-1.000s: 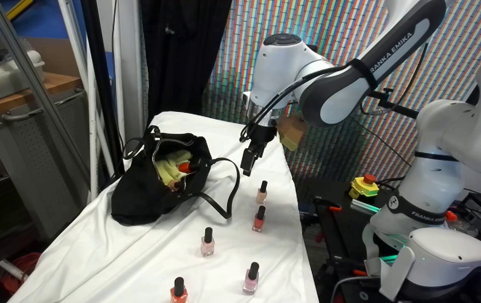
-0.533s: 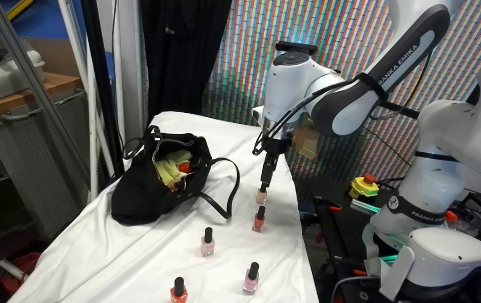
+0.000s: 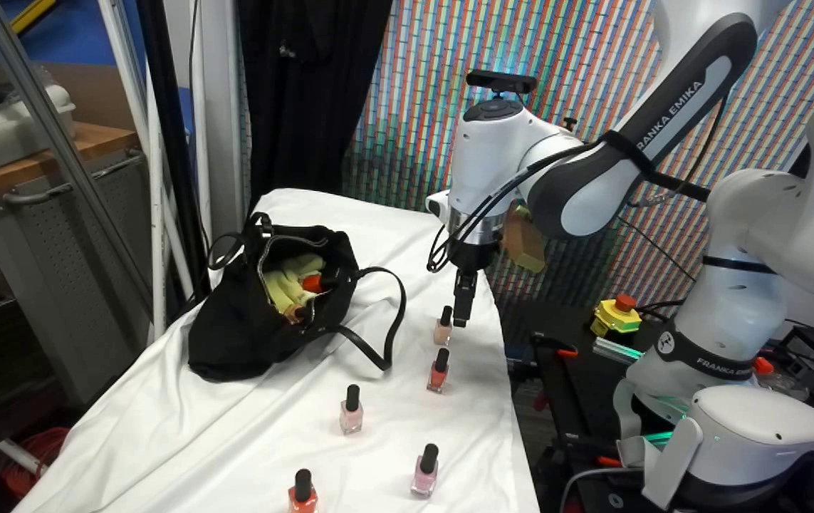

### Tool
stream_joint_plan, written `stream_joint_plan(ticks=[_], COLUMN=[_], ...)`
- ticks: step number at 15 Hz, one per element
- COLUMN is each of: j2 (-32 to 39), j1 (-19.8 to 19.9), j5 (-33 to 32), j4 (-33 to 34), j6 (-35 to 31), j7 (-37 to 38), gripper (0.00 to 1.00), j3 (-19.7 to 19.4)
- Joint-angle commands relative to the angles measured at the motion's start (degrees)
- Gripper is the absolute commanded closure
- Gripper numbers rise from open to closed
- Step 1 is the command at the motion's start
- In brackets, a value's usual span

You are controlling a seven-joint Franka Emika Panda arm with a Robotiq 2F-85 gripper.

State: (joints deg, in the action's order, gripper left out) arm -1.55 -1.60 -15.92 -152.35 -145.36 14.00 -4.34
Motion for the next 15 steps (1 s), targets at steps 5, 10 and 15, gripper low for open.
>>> stream_joint_plan(ticks=[5, 10, 15], j2=[4.4, 7.3, 9.3], j1=[1.5, 2.3, 3.3], j5=[8.1, 12.3, 15.7], j4=[0.2, 1.1, 2.6], j6=[-5.7, -7.0, -7.2], j7=[-10.4, -18.2, -24.4], gripper=[0.0, 0.0, 0.0], j3=[0.9, 1.1, 1.5])
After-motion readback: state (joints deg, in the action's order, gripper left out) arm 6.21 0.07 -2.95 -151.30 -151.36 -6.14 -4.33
